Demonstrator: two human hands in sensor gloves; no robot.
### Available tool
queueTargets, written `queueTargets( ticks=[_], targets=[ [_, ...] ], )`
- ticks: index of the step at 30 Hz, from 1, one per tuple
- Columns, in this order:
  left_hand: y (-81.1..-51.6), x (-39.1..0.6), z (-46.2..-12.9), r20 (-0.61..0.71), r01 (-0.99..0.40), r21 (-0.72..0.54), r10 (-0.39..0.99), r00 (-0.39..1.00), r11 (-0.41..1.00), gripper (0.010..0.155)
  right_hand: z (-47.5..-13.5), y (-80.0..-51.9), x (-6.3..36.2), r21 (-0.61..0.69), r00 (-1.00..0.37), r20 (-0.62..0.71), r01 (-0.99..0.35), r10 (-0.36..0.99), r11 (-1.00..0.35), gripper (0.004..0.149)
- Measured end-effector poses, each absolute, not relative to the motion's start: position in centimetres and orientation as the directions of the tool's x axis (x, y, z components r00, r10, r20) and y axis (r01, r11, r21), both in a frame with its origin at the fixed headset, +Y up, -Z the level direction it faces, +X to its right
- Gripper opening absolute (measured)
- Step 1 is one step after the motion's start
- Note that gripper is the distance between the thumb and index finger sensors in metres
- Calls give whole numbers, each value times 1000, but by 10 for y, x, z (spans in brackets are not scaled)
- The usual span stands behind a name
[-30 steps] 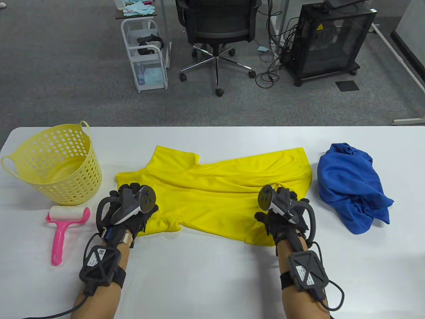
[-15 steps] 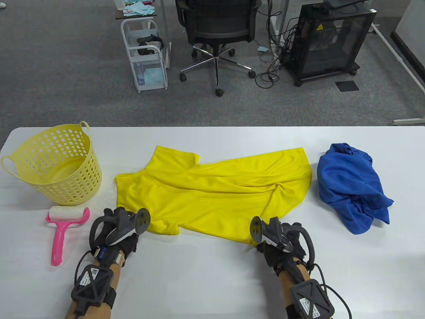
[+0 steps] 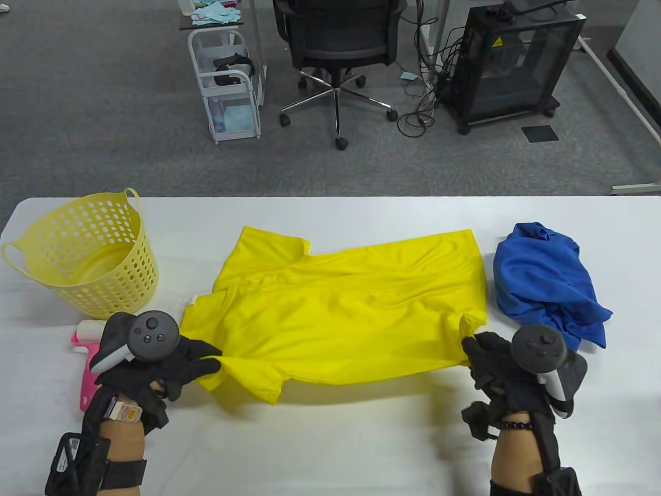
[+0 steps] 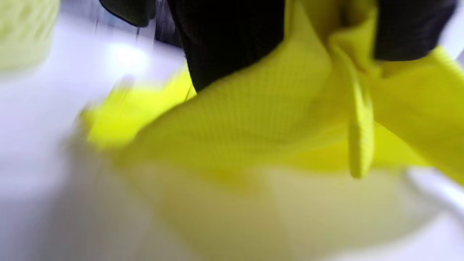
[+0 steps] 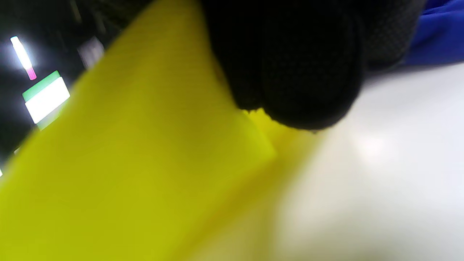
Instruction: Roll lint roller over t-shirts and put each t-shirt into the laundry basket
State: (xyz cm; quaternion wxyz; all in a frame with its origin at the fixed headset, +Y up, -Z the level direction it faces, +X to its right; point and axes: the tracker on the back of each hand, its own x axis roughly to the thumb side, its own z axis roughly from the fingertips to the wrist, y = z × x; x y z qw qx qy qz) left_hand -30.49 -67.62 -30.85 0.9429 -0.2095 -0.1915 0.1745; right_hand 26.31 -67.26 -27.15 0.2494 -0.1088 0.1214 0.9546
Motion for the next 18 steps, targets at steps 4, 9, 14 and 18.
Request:
queueTargets(
  ticks=[4, 9, 14, 18],
  targets=[
    [-696, -302, -315, 210, -151, -471, 276, 938, 869, 67, -267, -674, 261, 123, -882, -436, -253, 177, -960, 61],
    [-707, -268, -311, 240, 91, -165, -49, 970, 982, 64, -280, -686, 206, -189, -976, -214, 89, -48, -978, 65],
    [-741, -238, -301, 320, 292, -391, -168, 932, 873, 92, -299, -748, 156, 371, -1000, -30, -4, -8, -929, 79],
    [-762, -242, -304, 335, 362, -499, -210, 919, 787, 98, -301, -764, 166, 505, -988, -36, 114, -153, -856, 87]
  ],
)
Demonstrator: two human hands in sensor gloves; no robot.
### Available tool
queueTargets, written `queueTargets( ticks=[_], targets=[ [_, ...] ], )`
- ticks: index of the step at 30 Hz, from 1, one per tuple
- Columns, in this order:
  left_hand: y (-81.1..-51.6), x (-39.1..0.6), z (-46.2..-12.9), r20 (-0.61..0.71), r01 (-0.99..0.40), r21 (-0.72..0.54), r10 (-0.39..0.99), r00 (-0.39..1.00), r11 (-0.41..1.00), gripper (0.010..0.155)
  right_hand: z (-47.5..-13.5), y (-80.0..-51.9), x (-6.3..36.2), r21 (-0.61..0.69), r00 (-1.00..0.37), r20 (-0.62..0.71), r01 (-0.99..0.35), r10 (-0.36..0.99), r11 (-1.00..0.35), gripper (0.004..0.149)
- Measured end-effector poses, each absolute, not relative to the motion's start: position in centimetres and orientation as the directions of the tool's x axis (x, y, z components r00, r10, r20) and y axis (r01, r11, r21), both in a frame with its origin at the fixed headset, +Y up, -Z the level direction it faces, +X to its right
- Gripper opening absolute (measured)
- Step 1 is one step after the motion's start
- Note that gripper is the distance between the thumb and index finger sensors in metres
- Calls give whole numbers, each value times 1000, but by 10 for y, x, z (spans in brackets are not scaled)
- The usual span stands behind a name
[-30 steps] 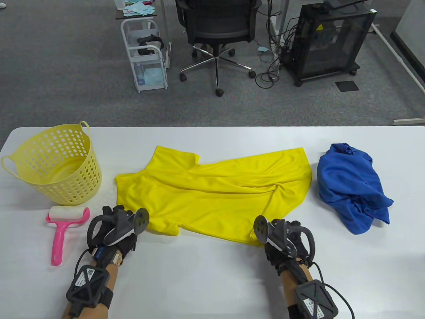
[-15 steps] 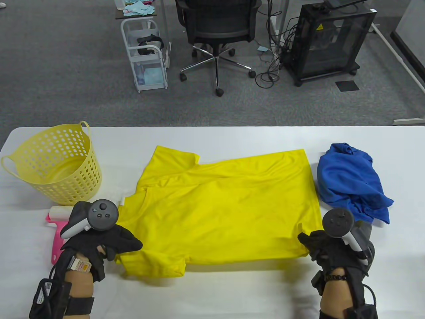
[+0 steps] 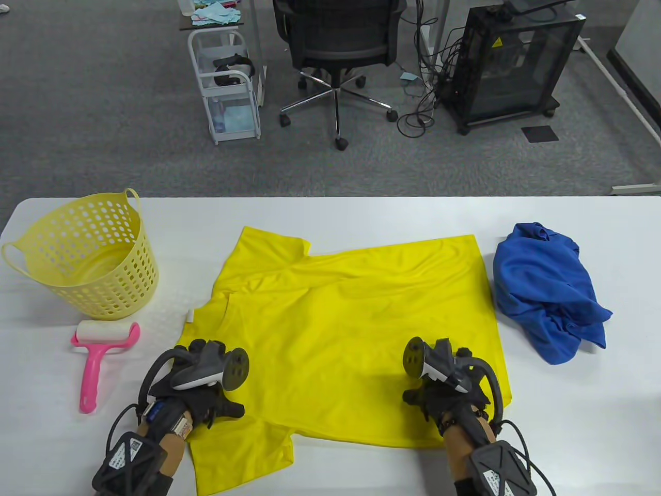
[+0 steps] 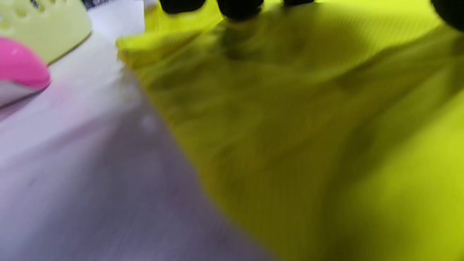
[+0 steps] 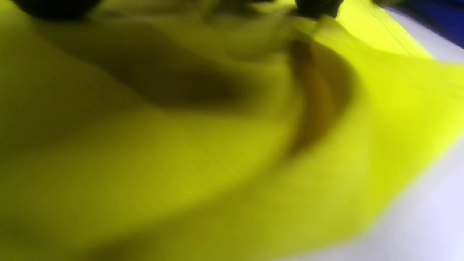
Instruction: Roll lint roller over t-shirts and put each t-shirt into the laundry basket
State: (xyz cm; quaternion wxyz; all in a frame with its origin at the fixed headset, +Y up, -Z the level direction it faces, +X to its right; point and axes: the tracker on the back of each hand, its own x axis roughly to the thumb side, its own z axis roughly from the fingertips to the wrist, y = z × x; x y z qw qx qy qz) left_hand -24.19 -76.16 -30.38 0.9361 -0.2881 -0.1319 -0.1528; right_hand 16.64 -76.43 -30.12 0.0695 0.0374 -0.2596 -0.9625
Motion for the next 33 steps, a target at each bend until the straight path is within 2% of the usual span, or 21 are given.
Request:
queueTargets(
  ticks=[1, 4, 5, 7, 8, 9, 10, 12, 13, 14, 15, 16, 17, 19, 24, 26, 29, 31, 33],
  targets=[
    [-758, -242, -304, 338, 352, -495, -197, 920, 794, 94, -301, -761, 169, 485, -994, -43, 63, -96, -872, 83],
    [-735, -244, -305, 298, 267, -356, -162, 941, 896, 61, -298, -740, 178, 305, -996, -88, -23, -4, -952, 62],
    [-733, -244, -305, 281, 240, -327, -148, 948, 914, 56, -298, -738, 179, 247, -996, -86, -10, -11, -969, 61],
    [-736, -243, -307, 208, 203, -181, -165, 964, 962, 57, -299, -741, 176, 83, -996, -79, 21, -27, -996, 74],
    [-739, -242, -307, 195, 207, -135, -179, 964, 969, 60, -300, -744, 175, 91, -997, -74, 25, -31, -996, 80],
    [-746, -239, -308, 217, 226, -106, -200, 956, 968, 69, -303, -751, 173, 190, -997, -67, 24, -38, -982, 87],
    [-751, -238, -309, 245, 248, -133, -211, 946, 960, 84, -305, -758, 172, 277, -997, -71, 12, -33, -961, 93],
    [-768, -236, -312, 296, 328, -350, -229, 927, 877, 103, -307, -774, 171, 498, -995, -76, 12, -58, -867, 101],
    [-776, -238, -313, 305, 351, -533, -212, 928, 770, 106, -308, -779, 175, 558, -993, -69, 40, -94, -829, 101],
    [-779, -241, -313, 283, 330, -609, -192, 940, 721, 110, -309, -780, 180, 562, -995, -79, 12, -68, -827, 103],
    [-780, -246, -314, 267, 247, -606, -99, 959, 756, 112, -310, -783, 188, 571, -995, -98, -77, 25, -818, 104],
    [-779, -249, -316, 253, 229, -579, -95, 963, 782, 113, -310, -784, 194, 586, -991, -116, -120, 63, -801, 104],
    [-778, -251, -316, 236, 262, -588, -147, 961, 765, 113, -310, -785, 200, 586, -990, -127, -128, 65, -800, 104],
    [-778, -252, -317, 243, 300, -597, -189, 951, 744, 115, -309, -785, 208, 578, -992, -119, -104, 43, -809, 104],
    [-776, -252, -317, 234, 300, -591, -196, 952, 749, 116, -305, -777, 233, 554, -965, -254, -90, -66, -827, 107],
    [-771, -253, -314, 226, 284, -563, -186, 956, 776, 112, -303, -770, 237, 503, -953, -294, -86, -76, -860, 106],
    [-752, -258, -308, 189, 256, -479, -187, 964, 840, 102, -300, -754, 222, 386, -970, -243, -123, 28, -914, 102],
    [-733, -265, -304, 121, 218, -369, -186, 975, 904, 92, -298, -750, 203, 373, -981, -171, -148, 88, -916, 99],
    [-710, -282, -298, -34, 179, -200, -189, 981, 963, 89, -297, -750, 180, 368, -990, -99, -128, 98, -921, 97]
  ],
)
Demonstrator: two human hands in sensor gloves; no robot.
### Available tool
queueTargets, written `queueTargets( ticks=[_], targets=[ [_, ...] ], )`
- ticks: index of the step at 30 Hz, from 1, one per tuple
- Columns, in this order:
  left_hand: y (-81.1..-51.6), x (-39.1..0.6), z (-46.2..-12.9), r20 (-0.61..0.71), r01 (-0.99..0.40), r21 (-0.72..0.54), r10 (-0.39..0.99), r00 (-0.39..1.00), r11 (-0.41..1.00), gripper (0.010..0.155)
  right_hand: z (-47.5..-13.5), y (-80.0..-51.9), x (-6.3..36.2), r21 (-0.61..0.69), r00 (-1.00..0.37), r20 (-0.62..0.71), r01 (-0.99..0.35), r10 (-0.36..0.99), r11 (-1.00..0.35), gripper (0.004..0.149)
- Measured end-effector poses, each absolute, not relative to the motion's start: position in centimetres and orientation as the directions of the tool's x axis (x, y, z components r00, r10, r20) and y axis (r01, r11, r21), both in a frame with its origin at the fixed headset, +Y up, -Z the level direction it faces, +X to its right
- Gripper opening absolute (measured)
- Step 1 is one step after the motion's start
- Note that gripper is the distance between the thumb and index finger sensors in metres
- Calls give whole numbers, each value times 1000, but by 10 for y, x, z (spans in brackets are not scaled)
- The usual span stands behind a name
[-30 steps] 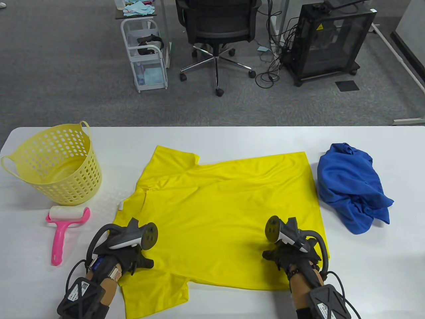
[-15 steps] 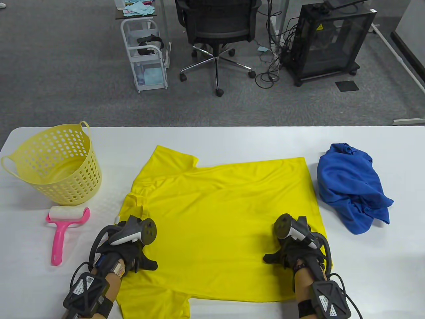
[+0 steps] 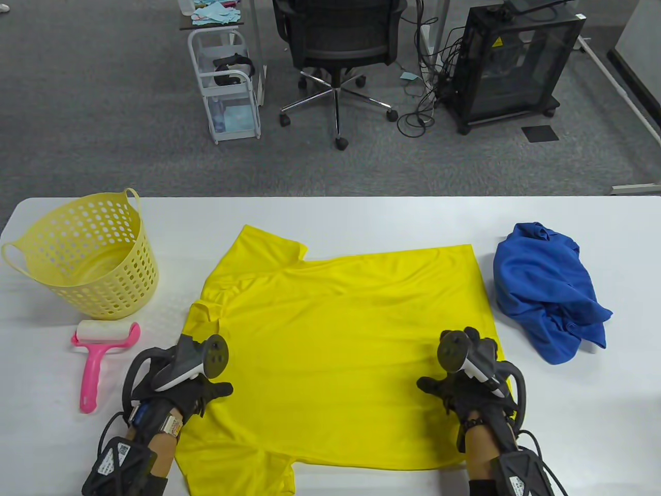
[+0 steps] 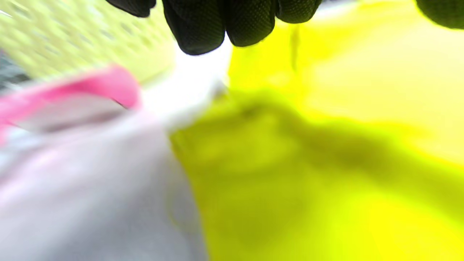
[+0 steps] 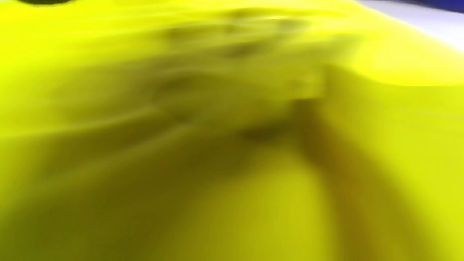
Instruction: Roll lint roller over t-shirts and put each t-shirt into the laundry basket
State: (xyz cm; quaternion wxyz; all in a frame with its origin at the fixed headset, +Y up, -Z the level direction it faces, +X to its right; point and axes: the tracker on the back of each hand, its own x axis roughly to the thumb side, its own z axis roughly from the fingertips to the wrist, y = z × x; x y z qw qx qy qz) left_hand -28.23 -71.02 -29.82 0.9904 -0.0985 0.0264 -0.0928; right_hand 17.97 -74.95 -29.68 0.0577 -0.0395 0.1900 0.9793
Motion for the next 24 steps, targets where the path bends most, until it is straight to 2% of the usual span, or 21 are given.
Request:
queueTargets(
  ticks=[2, 3, 6, 7, 9, 11, 13, 17, 19, 24],
  targets=[
    [-699, -305, -294, -228, 155, -69, -166, 959, 986, 85, -297, -754, 163, 362, -996, -69, -73, 51, -929, 93],
    [-697, -324, -293, -383, 108, -66, -125, 915, 992, 86, -298, -758, 155, 348, -995, -93, -12, -21, -937, 91],
    [-713, -373, -291, -555, 23, -260, -169, 814, 965, 96, -302, -765, 138, 323, -968, -100, 188, -231, -927, 89],
    [-722, -388, -290, -591, 15, -270, -178, 787, 963, 100, -302, -766, 134, 297, -960, -94, 225, -263, -928, 89],
    [-738, -412, -288, -651, -21, -300, -189, 735, 954, 107, -301, -768, 129, 270, -965, -95, 211, -244, -939, 90],
    [-748, -429, -285, -686, -89, -314, -161, 709, 945, 107, -300, -770, 127, 279, -974, -87, 176, -208, -944, 91],
    [-756, -438, -284, -701, -116, -274, -115, 704, 955, 102, -301, -773, 127, 295, -979, -78, 158, -188, -942, 92],
    [-767, -445, -290, -697, -98, -255, -113, 708, 962, 81, -307, -787, 135, 395, -991, -68, 80, -116, -915, 91],
    [-766, -446, -291, -685, -48, -223, -121, 718, 974, 64, -309, -791, 141, 432, -994, -64, 54, -90, -900, 91],
    [-747, -435, -292, -670, -62, -151, -56, 741, 987, 56, -311, -806, 154, 561, -995, -102, -73, 18, -825, 90]
  ],
)
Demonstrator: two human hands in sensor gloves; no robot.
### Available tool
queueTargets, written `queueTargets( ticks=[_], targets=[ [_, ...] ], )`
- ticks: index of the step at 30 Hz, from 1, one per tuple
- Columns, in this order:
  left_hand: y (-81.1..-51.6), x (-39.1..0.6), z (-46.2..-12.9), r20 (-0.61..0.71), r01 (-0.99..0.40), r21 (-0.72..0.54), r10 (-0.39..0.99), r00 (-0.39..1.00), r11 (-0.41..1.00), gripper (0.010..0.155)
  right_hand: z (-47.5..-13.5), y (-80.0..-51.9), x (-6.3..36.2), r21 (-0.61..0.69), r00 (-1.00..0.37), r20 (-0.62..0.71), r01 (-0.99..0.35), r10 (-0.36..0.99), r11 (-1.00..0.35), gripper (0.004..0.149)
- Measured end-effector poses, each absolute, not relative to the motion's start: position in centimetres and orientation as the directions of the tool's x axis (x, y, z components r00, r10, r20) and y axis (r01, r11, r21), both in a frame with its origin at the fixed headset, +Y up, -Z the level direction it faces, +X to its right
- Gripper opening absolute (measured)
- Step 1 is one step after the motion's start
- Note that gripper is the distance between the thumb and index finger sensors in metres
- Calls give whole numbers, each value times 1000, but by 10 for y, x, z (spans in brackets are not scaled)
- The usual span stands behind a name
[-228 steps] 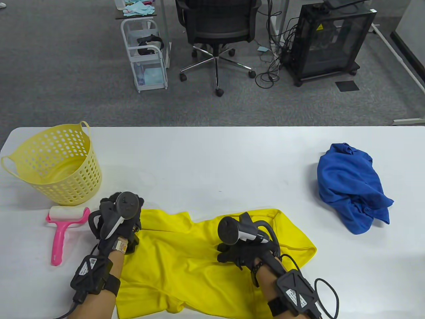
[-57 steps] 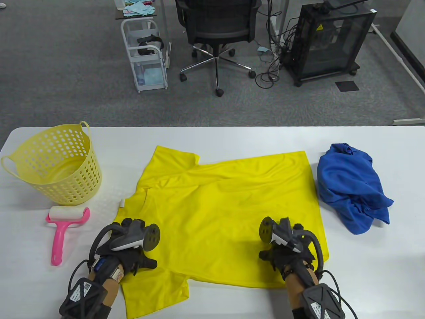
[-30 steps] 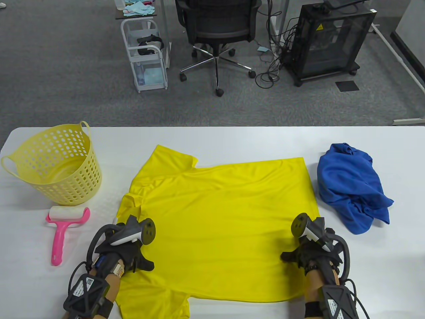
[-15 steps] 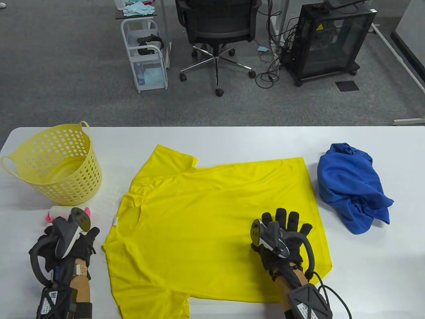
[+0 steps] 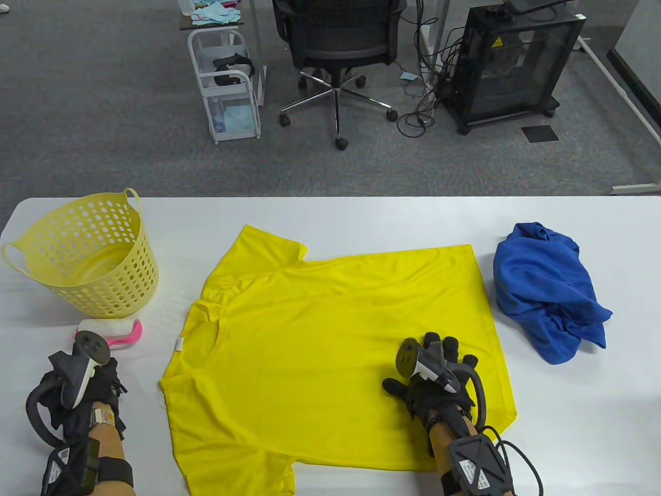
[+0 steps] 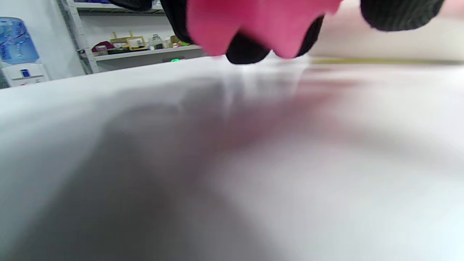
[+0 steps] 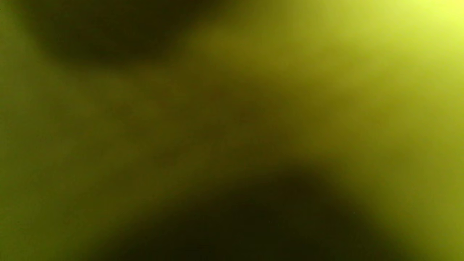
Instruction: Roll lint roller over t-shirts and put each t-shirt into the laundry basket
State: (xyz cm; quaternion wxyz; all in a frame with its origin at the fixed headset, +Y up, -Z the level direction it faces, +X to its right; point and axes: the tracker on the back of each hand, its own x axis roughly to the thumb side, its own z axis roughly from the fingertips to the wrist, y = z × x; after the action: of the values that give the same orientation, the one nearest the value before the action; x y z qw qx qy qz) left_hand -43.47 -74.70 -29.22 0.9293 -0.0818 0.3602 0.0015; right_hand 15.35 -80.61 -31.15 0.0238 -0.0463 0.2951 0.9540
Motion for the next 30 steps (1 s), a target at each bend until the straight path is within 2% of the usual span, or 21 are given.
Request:
queueTargets(
  ticks=[5, 9, 13, 16, 19, 22, 24, 27, 30],
  targets=[
    [-711, -396, -287, -542, -10, -89, -40, 839, 996, 54, -311, -808, 155, 582, -993, -97, -110, 66, -805, 90],
    [-692, -351, -285, -360, -59, -6, 53, 931, 998, 58, -311, -809, 155, 588, -992, -94, -126, 87, -799, 90],
    [-694, -311, -286, -172, -182, 19, 182, 968, 983, 66, -311, -809, 156, 591, -991, -92, -133, 97, -795, 89],
    [-696, -289, -283, -87, -140, 53, 144, 986, 989, 68, -311, -810, 156, 594, -990, -93, -138, 103, -792, 89],
    [-706, -267, -282, -21, -108, -63, 107, 994, 992, 65, -311, -810, 156, 596, -990, -93, -140, 105, -791, 88],
    [-721, -250, -286, 15, -127, -160, 131, 991, 979, 64, -311, -809, 156, 597, -990, -92, -140, 106, -790, 88],
    [-733, -236, -296, 26, -70, -201, 77, 997, 977, 63, -311, -809, 156, 597, -990, -92, -140, 106, -790, 88],
    [-734, -220, -319, -3, -25, -146, 25, 1000, 989, 63, -311, -809, 156, 599, -990, -91, -141, 108, -788, 88],
    [-734, -204, -346, -60, -15, -192, 3, 998, 981, 65, -311, -809, 156, 601, -990, -91, -142, 110, -787, 87]
  ],
)
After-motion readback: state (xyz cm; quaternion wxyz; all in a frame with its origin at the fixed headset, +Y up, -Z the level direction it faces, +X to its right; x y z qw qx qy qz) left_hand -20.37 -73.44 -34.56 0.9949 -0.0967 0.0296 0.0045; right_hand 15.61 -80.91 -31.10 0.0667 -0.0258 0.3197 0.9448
